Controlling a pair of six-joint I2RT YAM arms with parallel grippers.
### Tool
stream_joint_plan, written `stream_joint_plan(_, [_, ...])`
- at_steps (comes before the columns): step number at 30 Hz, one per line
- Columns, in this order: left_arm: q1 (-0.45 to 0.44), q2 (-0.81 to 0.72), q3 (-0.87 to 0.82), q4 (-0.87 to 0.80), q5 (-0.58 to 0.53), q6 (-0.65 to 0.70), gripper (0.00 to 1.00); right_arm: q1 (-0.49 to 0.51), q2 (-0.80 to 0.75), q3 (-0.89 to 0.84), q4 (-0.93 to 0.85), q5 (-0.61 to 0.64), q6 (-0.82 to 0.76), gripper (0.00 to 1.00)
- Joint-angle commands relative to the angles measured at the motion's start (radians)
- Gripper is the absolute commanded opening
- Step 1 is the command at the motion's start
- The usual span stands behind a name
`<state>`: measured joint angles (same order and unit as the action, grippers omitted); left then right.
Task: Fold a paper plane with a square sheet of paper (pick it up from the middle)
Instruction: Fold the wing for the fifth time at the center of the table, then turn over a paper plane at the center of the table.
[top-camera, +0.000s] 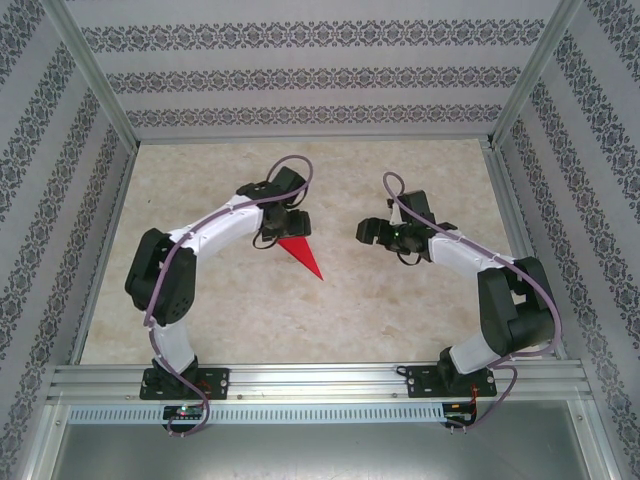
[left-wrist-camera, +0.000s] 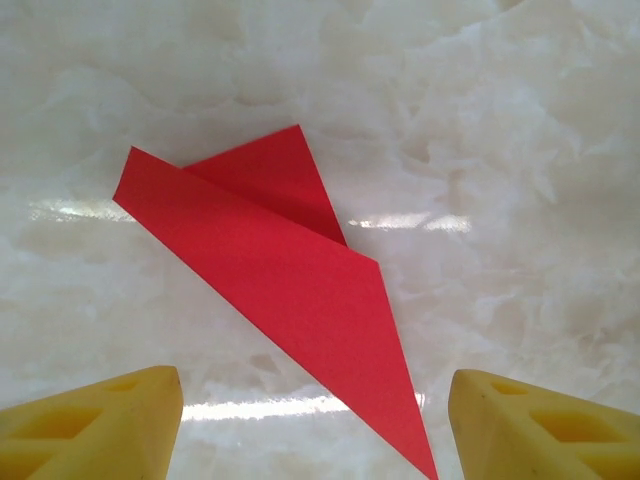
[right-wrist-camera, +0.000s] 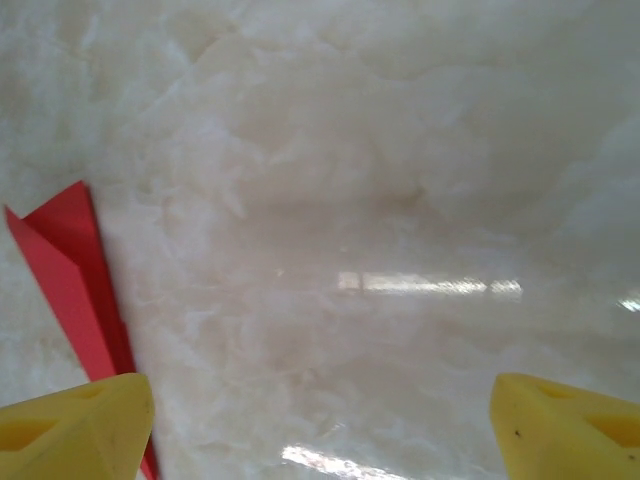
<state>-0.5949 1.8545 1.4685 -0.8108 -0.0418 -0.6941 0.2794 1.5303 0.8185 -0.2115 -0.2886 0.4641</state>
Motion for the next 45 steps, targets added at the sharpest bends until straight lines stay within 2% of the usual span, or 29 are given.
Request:
stream_joint_plan(1, [-0.059, 0.091, 0.112, -0.179, -0.154, -0.048, 0.72, -0.021, -0.026, -0.034, 0.061, 0.035, 0.037, 0.88])
stream_joint_plan(8, [-0.1, 0.293, 0.313, -0.294, -0.202, -0.058, 0.7, -0.034, -0.033, -0.044, 0.052, 0.034, 0.048, 0.88])
stream_joint_plan(15, [-0.1, 0.368, 0.387, -0.343, -0.244, -0.07, 0.64, -0.034, -0.041, -0.039, 0.038, 0.034, 0.043, 0.88])
stream_joint_plan(36, [-0.101, 0.293, 0.298, -0.292, -0.251, -0.148, 0.39, -0.033, 0.002, -0.02, 0.018, 0.012, 0.05, 0.85])
stream_joint_plan(45, [-0.1, 0.202, 0.192, -0.191, -0.194, -0.225, 0.43, -0.034, 0.011, -0.016, 0.017, 0.005, 0.052, 0.85])
